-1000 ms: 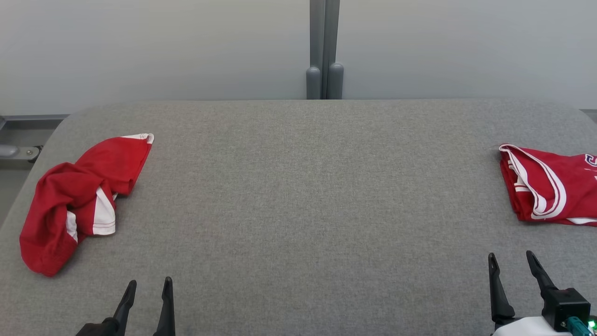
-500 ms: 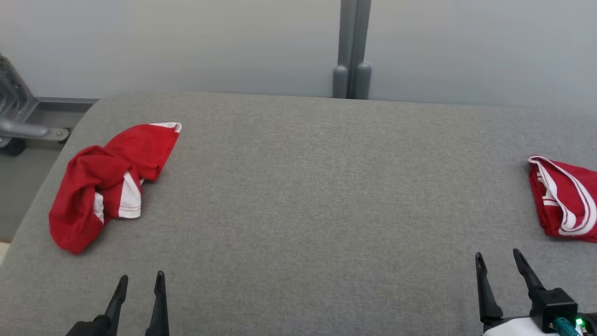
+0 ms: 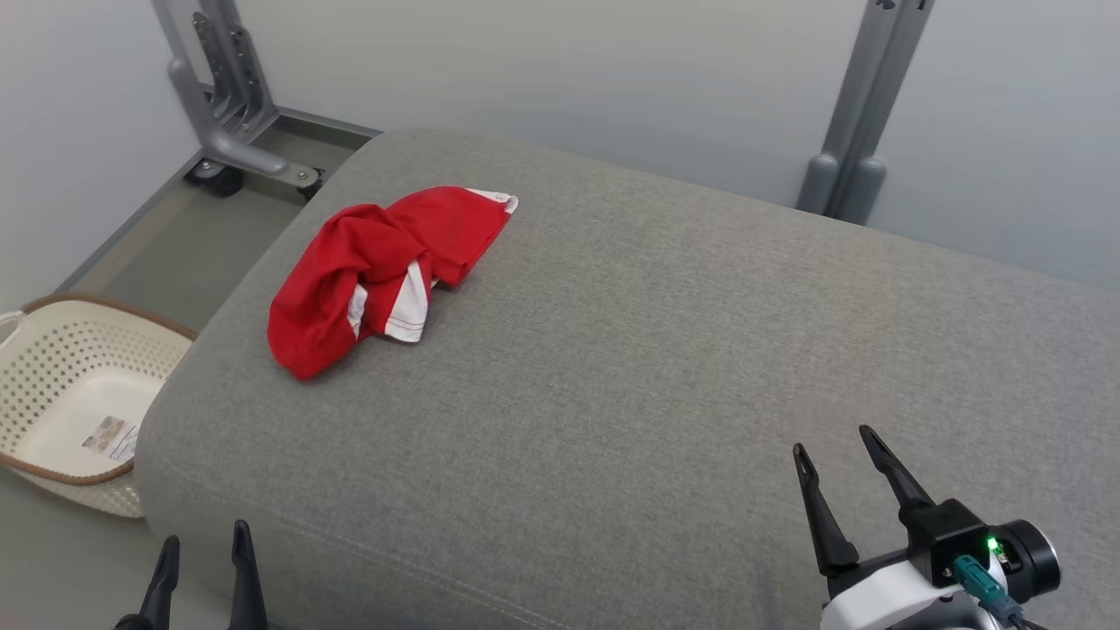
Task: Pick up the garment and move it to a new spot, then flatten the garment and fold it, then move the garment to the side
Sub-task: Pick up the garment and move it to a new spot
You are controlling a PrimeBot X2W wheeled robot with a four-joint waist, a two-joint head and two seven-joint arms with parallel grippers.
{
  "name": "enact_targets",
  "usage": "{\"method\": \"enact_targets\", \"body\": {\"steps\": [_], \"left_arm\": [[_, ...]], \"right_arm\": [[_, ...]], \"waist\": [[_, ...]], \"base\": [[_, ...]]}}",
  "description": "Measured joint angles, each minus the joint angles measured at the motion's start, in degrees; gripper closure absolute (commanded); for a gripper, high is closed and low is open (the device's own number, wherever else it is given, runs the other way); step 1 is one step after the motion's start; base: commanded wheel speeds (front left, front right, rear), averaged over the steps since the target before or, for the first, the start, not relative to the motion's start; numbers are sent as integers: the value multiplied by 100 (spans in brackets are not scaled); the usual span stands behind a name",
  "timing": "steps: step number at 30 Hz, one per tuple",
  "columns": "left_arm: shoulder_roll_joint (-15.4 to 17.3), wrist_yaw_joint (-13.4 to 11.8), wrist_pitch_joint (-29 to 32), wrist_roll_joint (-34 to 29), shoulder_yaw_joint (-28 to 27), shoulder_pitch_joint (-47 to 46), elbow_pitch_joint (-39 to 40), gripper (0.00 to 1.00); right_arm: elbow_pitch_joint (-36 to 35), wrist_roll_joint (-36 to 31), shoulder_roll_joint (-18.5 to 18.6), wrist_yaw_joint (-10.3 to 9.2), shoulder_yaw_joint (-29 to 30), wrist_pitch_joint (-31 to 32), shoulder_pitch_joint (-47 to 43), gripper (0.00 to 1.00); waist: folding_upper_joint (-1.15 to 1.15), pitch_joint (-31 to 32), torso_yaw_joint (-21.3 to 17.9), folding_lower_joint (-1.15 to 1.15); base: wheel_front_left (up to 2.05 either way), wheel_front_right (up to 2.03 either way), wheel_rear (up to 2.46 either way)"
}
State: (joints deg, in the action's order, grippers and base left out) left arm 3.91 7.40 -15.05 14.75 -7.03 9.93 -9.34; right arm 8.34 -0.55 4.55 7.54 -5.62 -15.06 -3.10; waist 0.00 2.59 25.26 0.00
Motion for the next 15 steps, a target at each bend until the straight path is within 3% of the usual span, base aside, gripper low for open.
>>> {"method": "enact_targets", "body": {"steps": [5,7,11,15], "left_arm": [[-45,0,-1,114,90,-309,-55,0],[2,0,-8,421,396,-645,-348,0],[223,14,201,788,926,-1376,-869,0],[605,14,401,1307,1369,-2709,-1543,0]], "right_arm": [[53,82,163,0,-212,0,275,0],[31,90,245,0,-244,0,368,0],[-41,74,456,0,-186,0,512,0],[-127,12,853,0,-210,0,763,0]], "waist": [[0,-159,277,0],[0,-273,330,0],[0,-506,397,0],[0,-924,456,0]], "base": [[0,0,0],[0,0,0],[0,0,0],[0,0,0]]}}
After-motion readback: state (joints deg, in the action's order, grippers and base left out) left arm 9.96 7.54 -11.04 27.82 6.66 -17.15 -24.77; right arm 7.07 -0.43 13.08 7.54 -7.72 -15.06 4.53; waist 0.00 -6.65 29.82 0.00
